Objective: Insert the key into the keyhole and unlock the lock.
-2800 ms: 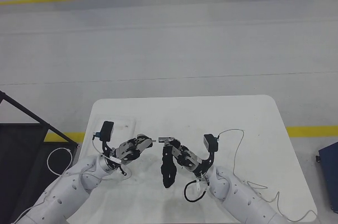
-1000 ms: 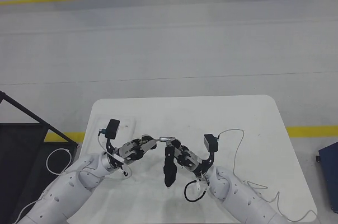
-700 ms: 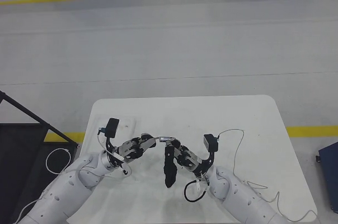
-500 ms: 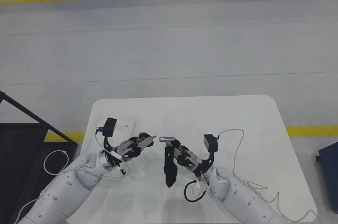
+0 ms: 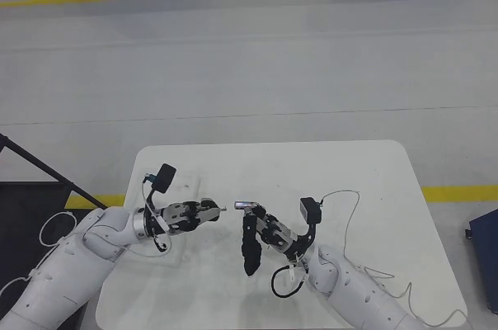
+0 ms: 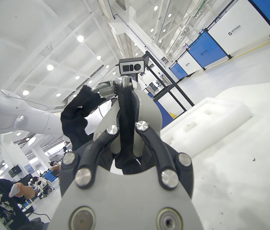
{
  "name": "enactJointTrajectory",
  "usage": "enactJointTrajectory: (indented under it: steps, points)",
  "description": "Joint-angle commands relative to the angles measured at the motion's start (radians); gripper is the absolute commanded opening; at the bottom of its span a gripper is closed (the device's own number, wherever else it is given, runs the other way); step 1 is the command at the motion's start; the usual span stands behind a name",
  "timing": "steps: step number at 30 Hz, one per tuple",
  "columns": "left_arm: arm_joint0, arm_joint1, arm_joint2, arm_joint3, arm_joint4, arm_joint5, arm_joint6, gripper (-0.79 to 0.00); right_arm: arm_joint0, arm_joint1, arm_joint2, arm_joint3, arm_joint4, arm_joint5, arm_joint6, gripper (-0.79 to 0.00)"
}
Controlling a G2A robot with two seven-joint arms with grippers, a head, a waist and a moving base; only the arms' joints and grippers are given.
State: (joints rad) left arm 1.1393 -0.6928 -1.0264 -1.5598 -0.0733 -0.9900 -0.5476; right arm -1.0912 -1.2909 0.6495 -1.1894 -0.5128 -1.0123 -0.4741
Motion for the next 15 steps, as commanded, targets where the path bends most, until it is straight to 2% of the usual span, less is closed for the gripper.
enactJointTrajectory:
  steps: [1,15]
  points:
    - [-0.006,0.006,-0.01,-0.02,-0.024,0.03,-0.054,-0.785,0.0,0.0,0.0,0.0,0.0,0.0,0.0,-0.785]
    - [-0.066,0.007,-0.038,-0.114,-0.1,0.197,-0.217,-0.785,0.0,0.0,0.0,0.0,0.0,0.0,0.0,-0.785]
